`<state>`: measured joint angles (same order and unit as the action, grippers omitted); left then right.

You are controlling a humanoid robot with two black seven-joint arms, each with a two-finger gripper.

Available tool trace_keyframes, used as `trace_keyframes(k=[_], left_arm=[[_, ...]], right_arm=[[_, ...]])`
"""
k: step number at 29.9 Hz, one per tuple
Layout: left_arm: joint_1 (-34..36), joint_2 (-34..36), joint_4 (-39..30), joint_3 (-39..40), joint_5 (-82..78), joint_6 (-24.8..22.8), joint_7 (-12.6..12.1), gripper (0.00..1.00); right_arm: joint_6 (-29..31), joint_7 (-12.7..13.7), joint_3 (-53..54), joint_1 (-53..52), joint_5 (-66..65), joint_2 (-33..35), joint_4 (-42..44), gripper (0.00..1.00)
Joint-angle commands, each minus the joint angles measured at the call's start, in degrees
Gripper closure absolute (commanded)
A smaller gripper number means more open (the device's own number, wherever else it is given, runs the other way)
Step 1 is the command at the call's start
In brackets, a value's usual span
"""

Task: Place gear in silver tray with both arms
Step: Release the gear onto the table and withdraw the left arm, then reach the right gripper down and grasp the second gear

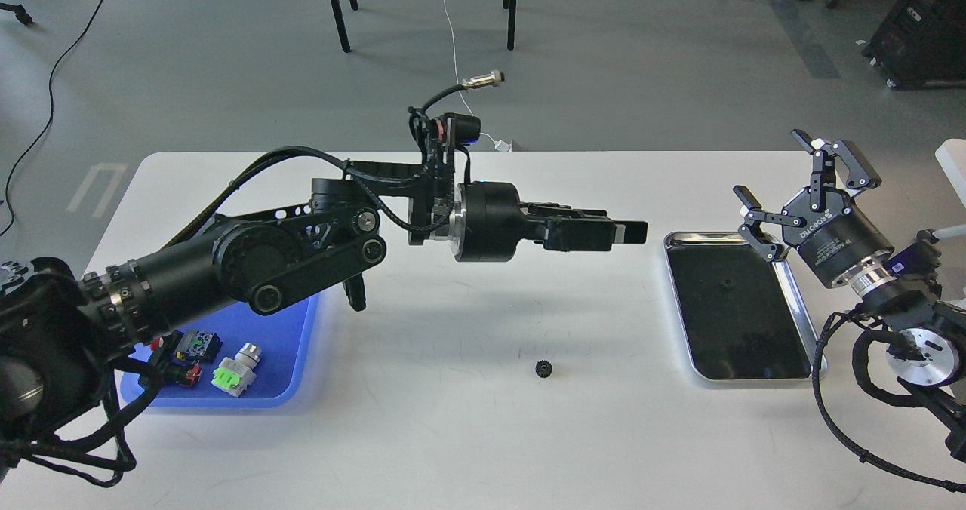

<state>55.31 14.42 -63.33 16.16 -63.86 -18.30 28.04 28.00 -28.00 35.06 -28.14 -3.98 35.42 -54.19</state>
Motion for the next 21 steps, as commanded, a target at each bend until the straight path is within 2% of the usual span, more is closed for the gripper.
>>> trace_keyframes(k=[1,3,4,5,7,13,18,21], left_arm=[[-10.6,5.7,-1.8,5.5,17.3,6.2,0.0,0.02],[-14.9,6.6,-1.9,9.7,18.2,6.7,0.0,0.02],[-14.9,6.6,-1.9,9.7,18.2,6.7,0.0,0.02],[-22.7,6.8,-2.2,18.6,18.4,7.2,0.0,0.02],[-27.5,6.8,-2.2,23.8,18.4,7.3,0.0,0.02],[-34.6,6.9,-2.2,32.4,18.9,7.1,0.0,0.02],[-39.3,7.0,-2.2,39.1,20.9,6.4,0.0,0.02],[-40.8,7.0,-2.2,40.8,22.6,5.2,-2.1,0.02]], right_arm=[[0.0,0.0,-0.3,-0.7,-4.1,0.2,-3.5,0.01],[0.0,0.0,-0.3,-1.0,-6.4,0.4,-4.7,0.01],[0.0,0.0,-0.3,-1.0,-6.4,0.4,-4.7,0.01],[0.0,0.0,-0.5,-2.5,-12.5,1.2,-6.7,0.01],[0.0,0.0,-2.5,-5.1,-19.7,1.2,-8.0,0.01],[0.0,0.0,-16.8,-18.8,-33.9,1.3,-10.1,0.01],[0.0,0.0,-34.6,-36.1,-43.3,0.4,-13.5,0.01],[0.0,0.0,-44.3,-44.1,-51.2,-2.4,-16.4,0.01]])
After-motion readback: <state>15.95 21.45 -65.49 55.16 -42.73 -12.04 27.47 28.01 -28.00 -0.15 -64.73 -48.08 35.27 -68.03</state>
